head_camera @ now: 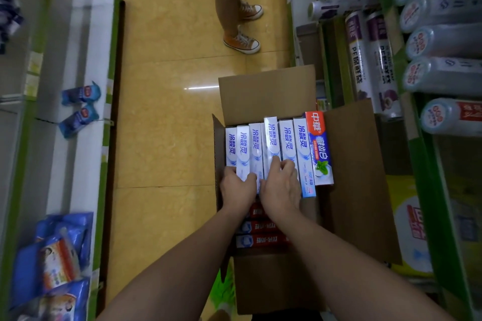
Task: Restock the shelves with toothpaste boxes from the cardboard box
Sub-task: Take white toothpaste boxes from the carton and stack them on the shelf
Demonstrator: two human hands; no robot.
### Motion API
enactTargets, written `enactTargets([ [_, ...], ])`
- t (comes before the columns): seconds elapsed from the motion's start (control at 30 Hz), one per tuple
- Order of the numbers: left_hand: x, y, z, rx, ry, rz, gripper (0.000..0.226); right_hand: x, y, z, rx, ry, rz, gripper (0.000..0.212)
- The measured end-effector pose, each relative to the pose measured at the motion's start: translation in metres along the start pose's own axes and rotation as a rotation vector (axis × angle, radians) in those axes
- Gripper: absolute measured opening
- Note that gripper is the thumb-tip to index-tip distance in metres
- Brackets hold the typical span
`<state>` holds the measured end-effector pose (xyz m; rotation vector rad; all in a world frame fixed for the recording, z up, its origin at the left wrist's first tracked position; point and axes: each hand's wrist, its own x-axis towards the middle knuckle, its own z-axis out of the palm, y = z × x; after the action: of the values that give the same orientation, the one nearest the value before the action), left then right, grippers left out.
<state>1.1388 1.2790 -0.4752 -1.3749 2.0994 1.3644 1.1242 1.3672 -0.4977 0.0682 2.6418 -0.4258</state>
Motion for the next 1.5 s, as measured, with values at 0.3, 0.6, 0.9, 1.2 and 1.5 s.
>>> enactTargets([
  [0.3, -0.002, 0.001, -0.006, -0.031, -0.018, 0.038, 0.041, 0.009, -0.006, -0.003, -0.159, -0.037, -0.043, 0.067],
  [0.6, -0.022, 0.002, -0.016, 0.037, -0.061, 0.085, 0.044, -0.011, -0.005, -0.018, -0.092, -0.091, -0.017, 0.070],
  [0.9, -0.061, 0.022, -0.056, 0.045, -0.152, 0.230, 0.034, -0.073, -0.008, -0.061, 0.101, 0.028, 0.176, 0.035],
  [1.2, -0.135, 0.073, -0.134, -0.006, -0.200, 0.484, 0.042, -0.157, -0.047, -0.152, 0.147, 0.368, 0.147, 0.035],
  [1.5, -0.248, 0.108, -0.203, -0.142, -0.300, 0.791, 0.040, -0.293, -0.071, -0.242, 0.173, 0.793, 0.175, 0.032],
])
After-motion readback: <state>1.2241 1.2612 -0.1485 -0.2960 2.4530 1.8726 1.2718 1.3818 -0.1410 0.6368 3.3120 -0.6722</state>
